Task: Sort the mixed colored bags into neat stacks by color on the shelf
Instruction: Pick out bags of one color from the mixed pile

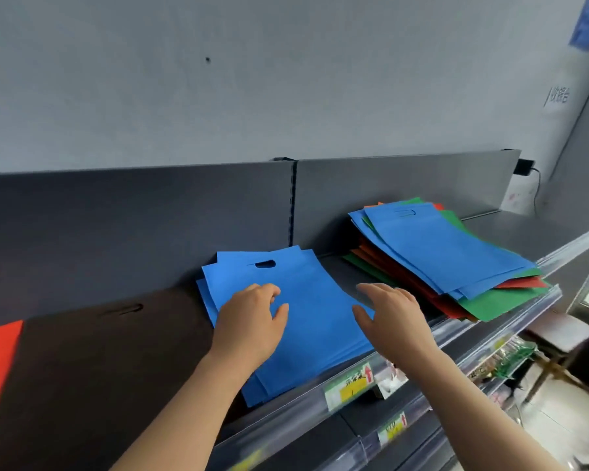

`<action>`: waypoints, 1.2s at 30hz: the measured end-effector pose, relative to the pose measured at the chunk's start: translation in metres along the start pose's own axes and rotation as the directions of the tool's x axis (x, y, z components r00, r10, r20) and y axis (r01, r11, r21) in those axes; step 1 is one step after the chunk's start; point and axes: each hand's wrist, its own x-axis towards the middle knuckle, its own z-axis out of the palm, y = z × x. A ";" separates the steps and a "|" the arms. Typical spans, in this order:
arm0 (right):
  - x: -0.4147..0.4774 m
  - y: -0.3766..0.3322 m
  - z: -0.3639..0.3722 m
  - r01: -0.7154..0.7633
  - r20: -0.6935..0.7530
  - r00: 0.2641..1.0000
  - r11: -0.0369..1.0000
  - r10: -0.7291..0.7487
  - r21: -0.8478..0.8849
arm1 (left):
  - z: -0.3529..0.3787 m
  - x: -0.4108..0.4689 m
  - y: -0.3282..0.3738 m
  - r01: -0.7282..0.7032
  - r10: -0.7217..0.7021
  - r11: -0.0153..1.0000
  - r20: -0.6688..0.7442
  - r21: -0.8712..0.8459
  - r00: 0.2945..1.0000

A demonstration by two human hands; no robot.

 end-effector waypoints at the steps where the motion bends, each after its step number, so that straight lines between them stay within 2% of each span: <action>1: 0.009 0.010 -0.001 -0.013 -0.004 1.000 1.000 0.013 0.000 | 0.007 0.012 0.006 -0.008 0.008 1.000 0.003 -0.003 1.000; 6: 0.044 0.061 -0.007 -0.102 -0.036 0.994 0.994 0.101 -0.048 | 0.043 0.063 0.039 -0.040 0.041 0.999 0.040 -0.011 0.998; 13: 0.084 0.155 -0.012 -0.206 -0.003 0.978 0.976 0.207 -0.073 | 0.101 0.106 0.095 -0.047 0.056 0.995 0.102 -0.085 0.993; 21: 0.136 0.280 -0.017 -0.269 0.130 0.949 0.953 0.287 -0.139 | 0.166 0.139 0.170 0.094 -0.059 0.972 0.163 -0.215 0.985; 23: 0.140 0.297 -0.015 -0.244 0.146 0.954 0.960 0.263 -0.140 | 0.180 0.146 0.185 0.154 -0.106 0.954 0.192 -0.257 0.976; 26: 0.138 0.309 -0.012 -0.105 0.127 0.984 0.987 0.121 -0.125 | 0.193 0.151 0.204 0.249 -0.194 0.913 0.194 -0.321 0.962; 30: 0.134 0.313 -0.017 0.032 0.133 0.990 0.997 -0.040 0.065 | 0.199 0.150 0.213 0.326 -0.295 0.870 0.139 -0.371 0.945; 32: 0.137 0.321 -0.021 0.004 0.122 0.992 0.988 -0.023 0.152 | 0.201 0.151 0.212 0.359 -0.343 0.838 0.115 -0.410 0.932; 36: 0.147 0.343 -0.019 -0.113 0.143 0.983 0.994 0.111 0.010 | 0.204 0.150 0.210 0.417 -0.421 0.801 0.091 -0.428 0.902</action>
